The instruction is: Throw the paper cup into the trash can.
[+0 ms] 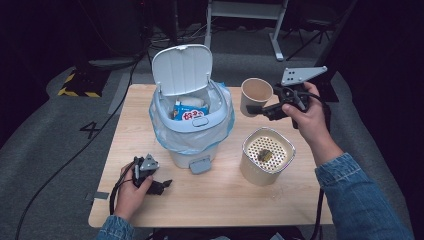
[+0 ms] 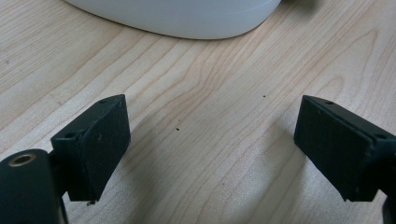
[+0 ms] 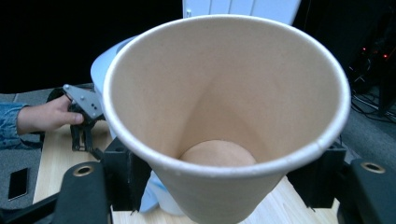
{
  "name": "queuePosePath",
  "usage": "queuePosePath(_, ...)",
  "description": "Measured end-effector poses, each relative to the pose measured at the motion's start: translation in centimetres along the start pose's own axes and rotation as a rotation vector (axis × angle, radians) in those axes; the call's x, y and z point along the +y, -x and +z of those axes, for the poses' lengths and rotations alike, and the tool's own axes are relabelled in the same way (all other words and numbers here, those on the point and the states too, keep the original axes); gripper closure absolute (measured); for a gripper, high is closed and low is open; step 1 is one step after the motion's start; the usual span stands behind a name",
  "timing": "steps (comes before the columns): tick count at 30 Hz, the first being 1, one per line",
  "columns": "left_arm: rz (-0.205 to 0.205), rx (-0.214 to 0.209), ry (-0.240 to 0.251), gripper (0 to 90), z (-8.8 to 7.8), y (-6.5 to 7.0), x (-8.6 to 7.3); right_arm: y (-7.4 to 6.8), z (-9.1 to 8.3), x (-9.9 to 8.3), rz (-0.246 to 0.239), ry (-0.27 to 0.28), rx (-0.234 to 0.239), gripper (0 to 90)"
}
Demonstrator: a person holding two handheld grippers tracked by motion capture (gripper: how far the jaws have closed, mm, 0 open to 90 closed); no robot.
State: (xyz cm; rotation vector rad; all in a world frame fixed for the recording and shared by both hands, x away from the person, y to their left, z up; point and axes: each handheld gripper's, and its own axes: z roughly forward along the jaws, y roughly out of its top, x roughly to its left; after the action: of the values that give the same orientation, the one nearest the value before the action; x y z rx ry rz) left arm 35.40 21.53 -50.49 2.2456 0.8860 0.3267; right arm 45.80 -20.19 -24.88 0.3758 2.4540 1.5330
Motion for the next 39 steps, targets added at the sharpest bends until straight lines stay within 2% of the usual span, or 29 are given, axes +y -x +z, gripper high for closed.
queuePosePath(8, 0.001, -0.001, 0.0, 10.9, 0.0, 0.0, 0.0, 0.0, 2.9, 2.5, -0.01, 0.018, 0.015, 31.5)
queuePosePath(16, 0.003, -0.003, 0.001, 10.3, 0.1, -0.1, 0.1, -0.5, 6.1, 3.9, -0.006, 0.026, 0.038, 31.4)
queuePosePath(23, 0.008, -0.006, -0.002, 9.5, 0.1, -0.1, 0.1, -0.9, 8.7, 4.4, -0.014, 0.002, 0.051, 31.3)
queuePosePath(27, 0.013, -0.004, -0.003, 9.3, 0.1, -0.2, 0.1, -1.2, 9.8, 4.4, -0.01, 0.007, 0.058, 31.1)
queuePosePath(39, 0.013, -0.004, -0.003, 9.3, 0.1, -0.2, 0.1, -1.3, 12.0, 3.9, 0.001, -0.027, 0.025, 30.8)
